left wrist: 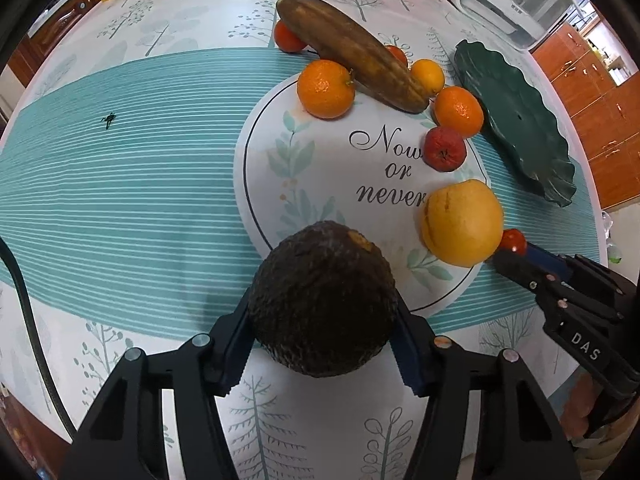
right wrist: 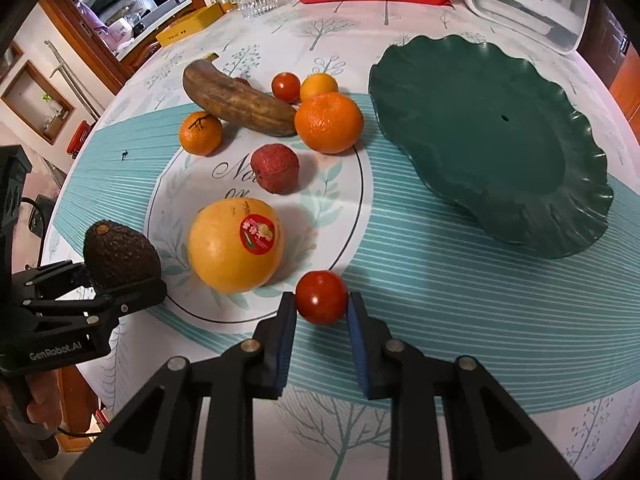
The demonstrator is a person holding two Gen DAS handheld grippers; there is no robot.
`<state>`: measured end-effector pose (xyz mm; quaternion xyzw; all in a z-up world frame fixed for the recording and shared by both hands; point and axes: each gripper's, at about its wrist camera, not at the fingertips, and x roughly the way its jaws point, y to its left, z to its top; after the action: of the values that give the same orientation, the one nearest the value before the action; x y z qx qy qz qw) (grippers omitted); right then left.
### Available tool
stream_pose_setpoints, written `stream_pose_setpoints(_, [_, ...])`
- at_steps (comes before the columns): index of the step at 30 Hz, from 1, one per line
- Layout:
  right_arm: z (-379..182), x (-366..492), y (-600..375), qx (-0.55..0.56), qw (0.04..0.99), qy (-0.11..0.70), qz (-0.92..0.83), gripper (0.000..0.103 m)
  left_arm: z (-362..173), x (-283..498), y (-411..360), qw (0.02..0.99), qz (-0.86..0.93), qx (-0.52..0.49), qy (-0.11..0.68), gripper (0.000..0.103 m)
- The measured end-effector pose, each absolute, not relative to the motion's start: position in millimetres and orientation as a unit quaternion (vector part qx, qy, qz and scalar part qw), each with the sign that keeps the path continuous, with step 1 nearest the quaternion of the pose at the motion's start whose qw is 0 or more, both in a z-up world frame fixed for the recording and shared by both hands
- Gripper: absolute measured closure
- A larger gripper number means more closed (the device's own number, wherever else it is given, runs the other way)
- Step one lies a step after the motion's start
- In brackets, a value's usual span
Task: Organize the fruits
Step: 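Close the left gripper on the avocado while the right gripper closes on the tomato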
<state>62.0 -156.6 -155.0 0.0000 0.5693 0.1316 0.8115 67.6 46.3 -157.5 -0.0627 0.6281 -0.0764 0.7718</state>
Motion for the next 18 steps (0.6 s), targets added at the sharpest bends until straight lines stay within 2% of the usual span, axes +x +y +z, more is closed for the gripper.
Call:
stream_pose_setpoints(12, [-116.4, 58.1, -183.7, 0.026, 0.842, 0.528, 0.108, 0.078, -91.3, 89.1, 1.8, 0.807, -0.129, -0.034, 0.576, 0.044])
stream_pose_setpoints(18, [-100.6, 77.0, -215.5, 0.034, 0.863, 0.501, 0.059, 0.078, -65.4, 129.0, -44.0, 0.818, -0.18, -0.013, 0.546, 0.044])
